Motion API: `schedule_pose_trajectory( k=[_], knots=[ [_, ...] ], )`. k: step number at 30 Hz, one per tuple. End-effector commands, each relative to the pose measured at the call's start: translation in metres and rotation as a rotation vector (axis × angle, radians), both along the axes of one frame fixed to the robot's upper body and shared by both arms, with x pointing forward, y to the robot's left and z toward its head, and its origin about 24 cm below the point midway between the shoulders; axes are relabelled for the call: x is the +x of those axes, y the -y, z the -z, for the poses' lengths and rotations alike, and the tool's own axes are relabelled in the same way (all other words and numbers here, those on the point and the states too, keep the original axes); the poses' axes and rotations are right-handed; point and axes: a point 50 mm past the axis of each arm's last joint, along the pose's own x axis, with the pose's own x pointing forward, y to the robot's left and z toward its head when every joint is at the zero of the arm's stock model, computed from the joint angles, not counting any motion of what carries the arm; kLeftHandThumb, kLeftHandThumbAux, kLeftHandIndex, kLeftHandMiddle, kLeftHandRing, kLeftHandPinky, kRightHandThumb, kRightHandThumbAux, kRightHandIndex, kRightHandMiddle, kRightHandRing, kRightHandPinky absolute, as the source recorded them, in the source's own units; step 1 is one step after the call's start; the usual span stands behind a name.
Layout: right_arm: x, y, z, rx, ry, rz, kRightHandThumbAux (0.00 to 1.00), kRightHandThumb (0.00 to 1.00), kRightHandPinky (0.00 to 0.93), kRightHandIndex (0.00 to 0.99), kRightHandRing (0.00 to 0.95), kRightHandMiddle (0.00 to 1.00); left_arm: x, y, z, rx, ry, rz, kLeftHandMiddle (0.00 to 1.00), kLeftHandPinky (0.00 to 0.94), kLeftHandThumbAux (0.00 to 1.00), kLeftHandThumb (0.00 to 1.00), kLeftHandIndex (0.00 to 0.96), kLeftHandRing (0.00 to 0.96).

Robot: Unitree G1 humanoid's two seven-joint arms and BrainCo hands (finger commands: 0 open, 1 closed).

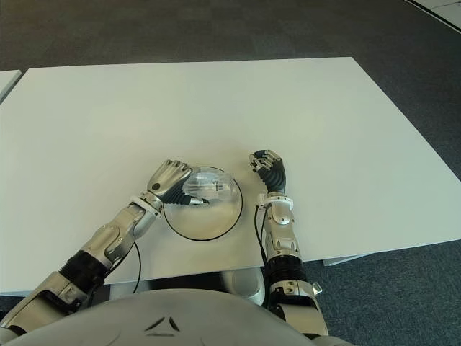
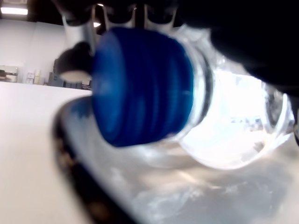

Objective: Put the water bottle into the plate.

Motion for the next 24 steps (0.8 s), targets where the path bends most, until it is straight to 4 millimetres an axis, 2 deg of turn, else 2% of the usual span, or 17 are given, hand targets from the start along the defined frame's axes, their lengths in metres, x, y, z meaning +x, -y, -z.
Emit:
schedule_pose_trajectory(
  k=[1,7,13,19,24],
  knots=[
    [-0.0056,-0.0009,0.0101,0.018,-0.049,0.004,0.733,0.707,0.533,0.428,0.509,0.498,-0.0046,-0.0011,0.0095,0.034,-0.042,0.016,0.858,0.842,0.697,0.744,0.443,0.857],
    [-0.0055,-0.0012,0.0105,0.022,-0.048,0.000,0.733,0.707,0.523,0.429,0.505,0.499,-0.0059,-0.0013,0.0109,0.032,-0.012,0.019,0.859,0.854,0.697,0.745,0.443,0.858],
    [-0.0053,-0.0012,0.0107,0.026,-0.049,-0.001,0.734,0.707,0.516,0.428,0.498,0.496,-0.0061,-0.0012,0.0115,0.020,0.014,0.014,0.849,0.826,0.697,0.744,0.444,0.848],
    [-0.0054,-0.0013,0.0106,0.027,-0.047,0.000,0.733,0.707,0.527,0.428,0.500,0.497,-0.0065,-0.0016,0.0111,-0.024,0.025,0.024,0.801,0.773,0.696,0.735,0.443,0.799],
    [-0.0055,-0.0011,0.0105,0.028,-0.046,0.003,0.733,0.707,0.528,0.429,0.505,0.499,-0.0070,-0.0019,0.0105,-0.059,0.021,0.041,0.759,0.766,0.694,0.724,0.439,0.765]
  ],
)
